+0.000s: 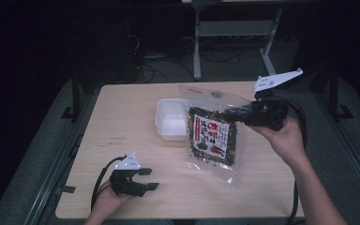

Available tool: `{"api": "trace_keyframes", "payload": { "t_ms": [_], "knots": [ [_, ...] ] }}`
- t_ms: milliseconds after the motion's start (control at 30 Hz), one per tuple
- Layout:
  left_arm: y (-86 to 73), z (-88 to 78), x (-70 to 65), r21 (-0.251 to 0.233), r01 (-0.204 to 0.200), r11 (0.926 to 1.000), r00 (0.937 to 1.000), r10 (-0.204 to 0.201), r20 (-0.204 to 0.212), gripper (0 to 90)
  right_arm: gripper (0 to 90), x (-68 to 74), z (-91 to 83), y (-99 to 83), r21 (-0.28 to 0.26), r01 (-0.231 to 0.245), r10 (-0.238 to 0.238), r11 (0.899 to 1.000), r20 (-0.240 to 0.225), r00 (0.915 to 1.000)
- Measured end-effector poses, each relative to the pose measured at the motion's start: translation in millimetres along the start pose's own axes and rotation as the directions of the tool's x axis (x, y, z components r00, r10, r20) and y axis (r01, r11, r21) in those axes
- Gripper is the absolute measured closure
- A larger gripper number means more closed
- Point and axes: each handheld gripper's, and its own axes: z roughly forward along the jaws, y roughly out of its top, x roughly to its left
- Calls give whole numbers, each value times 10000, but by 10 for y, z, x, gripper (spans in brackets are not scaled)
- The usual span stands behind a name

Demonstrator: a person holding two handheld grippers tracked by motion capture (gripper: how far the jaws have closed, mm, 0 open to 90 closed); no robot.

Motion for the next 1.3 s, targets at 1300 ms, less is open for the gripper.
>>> {"api": "trace_keyframes", "payload": {
  "t_ms": [1300],
  "knots": [
    [-26, -106, 61, -150, 67, 9999, 9997, -71, -223, 309, 779, -140, 541, 840, -900, 773, -586, 9929, 1944, 9792]
  ]
}}
